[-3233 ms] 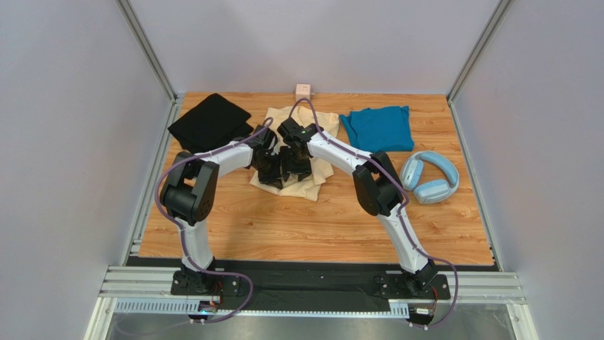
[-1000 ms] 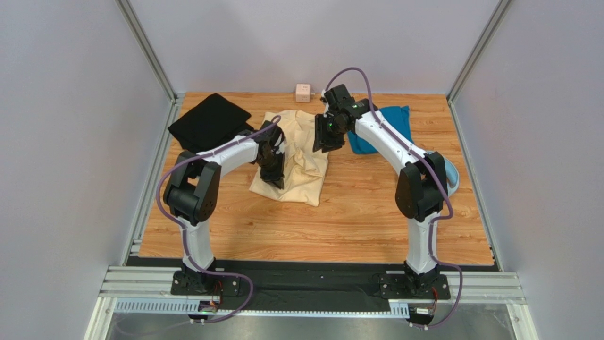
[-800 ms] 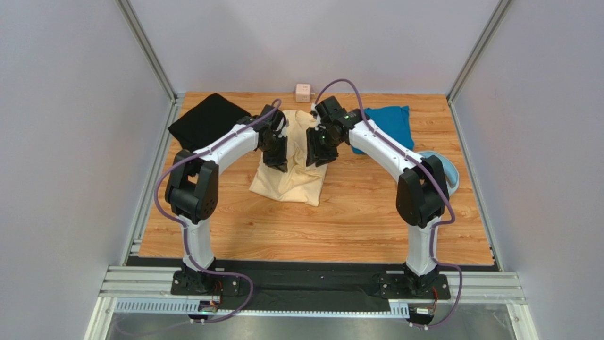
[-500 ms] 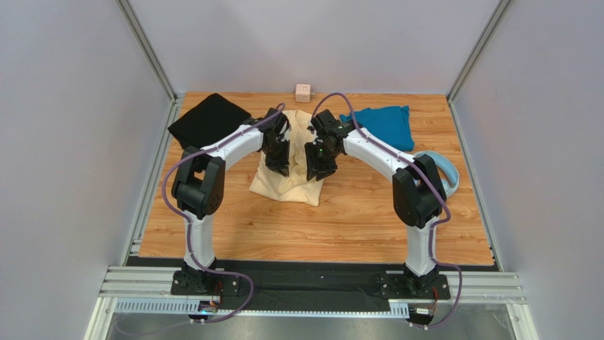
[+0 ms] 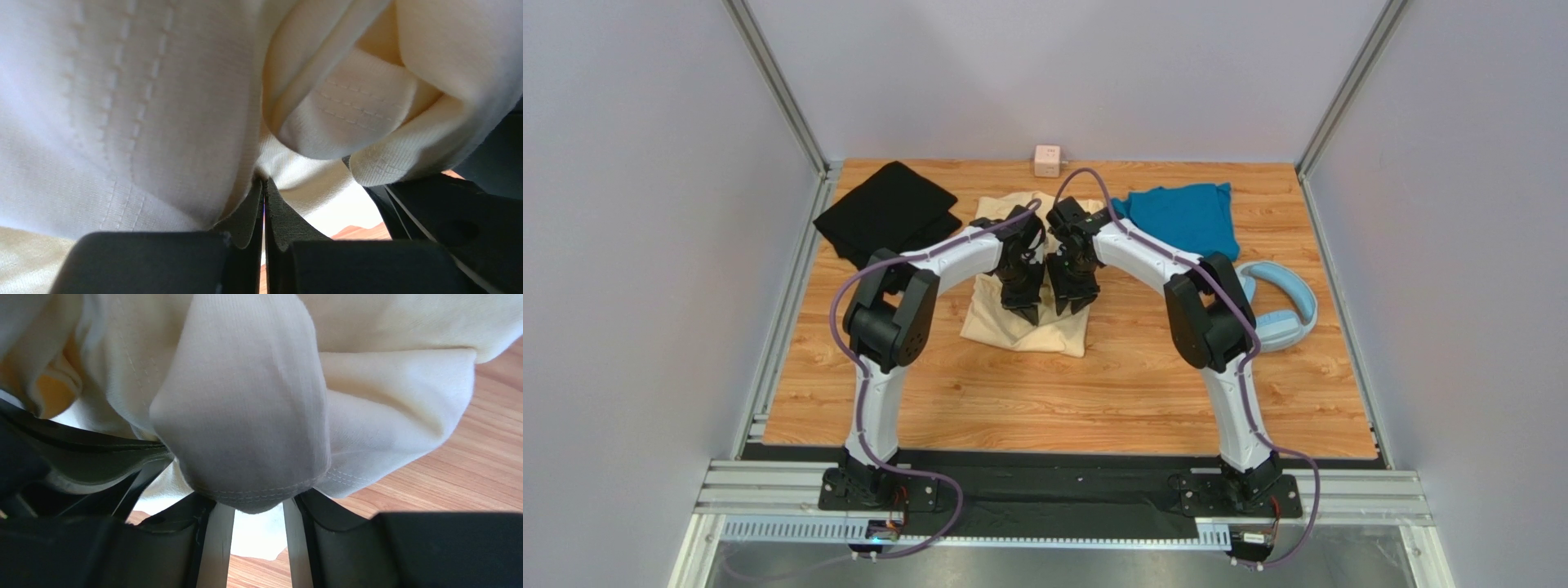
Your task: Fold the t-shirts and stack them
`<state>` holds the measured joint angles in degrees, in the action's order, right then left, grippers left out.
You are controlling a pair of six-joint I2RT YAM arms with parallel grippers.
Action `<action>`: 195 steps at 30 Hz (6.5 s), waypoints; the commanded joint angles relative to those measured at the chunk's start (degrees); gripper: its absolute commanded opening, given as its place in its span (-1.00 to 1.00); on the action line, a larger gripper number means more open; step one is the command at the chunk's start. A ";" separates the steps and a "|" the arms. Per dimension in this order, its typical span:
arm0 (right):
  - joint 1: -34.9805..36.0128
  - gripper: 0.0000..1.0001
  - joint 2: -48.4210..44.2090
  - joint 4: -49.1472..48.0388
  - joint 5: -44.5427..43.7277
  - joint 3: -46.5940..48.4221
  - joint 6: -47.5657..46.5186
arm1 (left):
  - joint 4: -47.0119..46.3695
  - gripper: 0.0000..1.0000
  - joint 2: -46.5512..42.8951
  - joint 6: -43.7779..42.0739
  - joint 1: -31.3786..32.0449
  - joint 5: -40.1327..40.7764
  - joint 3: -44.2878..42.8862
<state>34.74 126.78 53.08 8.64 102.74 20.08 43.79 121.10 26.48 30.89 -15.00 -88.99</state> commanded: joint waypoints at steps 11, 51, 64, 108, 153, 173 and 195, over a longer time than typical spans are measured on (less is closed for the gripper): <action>-1.86 -1.00 2.85 0.36 -7.06 5.17 -2.93 | -1.08 -1.00 0.20 -0.64 1.71 3.14 8.57; -12.51 -0.56 -8.38 2.38 -0.13 12.23 0.22 | 8.68 -0.69 -14.22 -2.05 0.75 9.91 1.47; 5.68 -0.60 -13.84 -2.44 6.64 -4.65 5.50 | 8.78 -0.70 -15.10 -4.15 -3.12 9.64 2.13; 9.47 -1.00 -3.12 -5.00 4.98 -17.57 3.22 | -1.43 -1.00 -0.34 -5.91 -9.97 11.84 -9.17; 0.76 -0.35 -27.55 2.21 11.30 -29.96 -1.71 | 1.04 -0.72 -21.80 -6.09 1.18 -1.17 21.58; 2.79 -1.00 -16.92 0.45 1.65 -36.56 -0.56 | 0.50 -1.00 -11.32 0.24 3.47 4.98 29.66; -3.72 -1.00 -16.30 6.94 -11.36 -33.04 0.40 | 7.36 -1.00 -20.28 2.00 -0.05 7.71 32.92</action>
<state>33.50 110.15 59.59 13.54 69.89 21.23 42.30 100.53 30.39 32.56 -18.00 -57.76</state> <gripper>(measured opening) 0.007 0.006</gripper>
